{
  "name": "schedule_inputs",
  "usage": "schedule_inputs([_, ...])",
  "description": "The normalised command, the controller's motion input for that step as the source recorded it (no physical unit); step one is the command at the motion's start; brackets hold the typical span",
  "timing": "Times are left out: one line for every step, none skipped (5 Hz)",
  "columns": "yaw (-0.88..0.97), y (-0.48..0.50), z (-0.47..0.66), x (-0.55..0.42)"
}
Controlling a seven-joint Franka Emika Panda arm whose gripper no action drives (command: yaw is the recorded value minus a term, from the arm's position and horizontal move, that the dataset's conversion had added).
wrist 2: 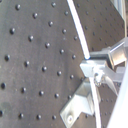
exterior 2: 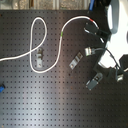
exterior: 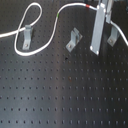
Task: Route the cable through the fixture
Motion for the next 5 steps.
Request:
schedule_inputs([-0.01, 0.0, 0.01, 0.0])
schedule_inputs([-0.15, 0.089, 0.38, -0.116])
schedule_inputs([-0.05, 0.744, 0.44, 0.003])
schedule_inputs([0.0, 0.738, 0.42, -0.042])
schedule_inputs([0.0, 0.624, 0.25, 0.007])
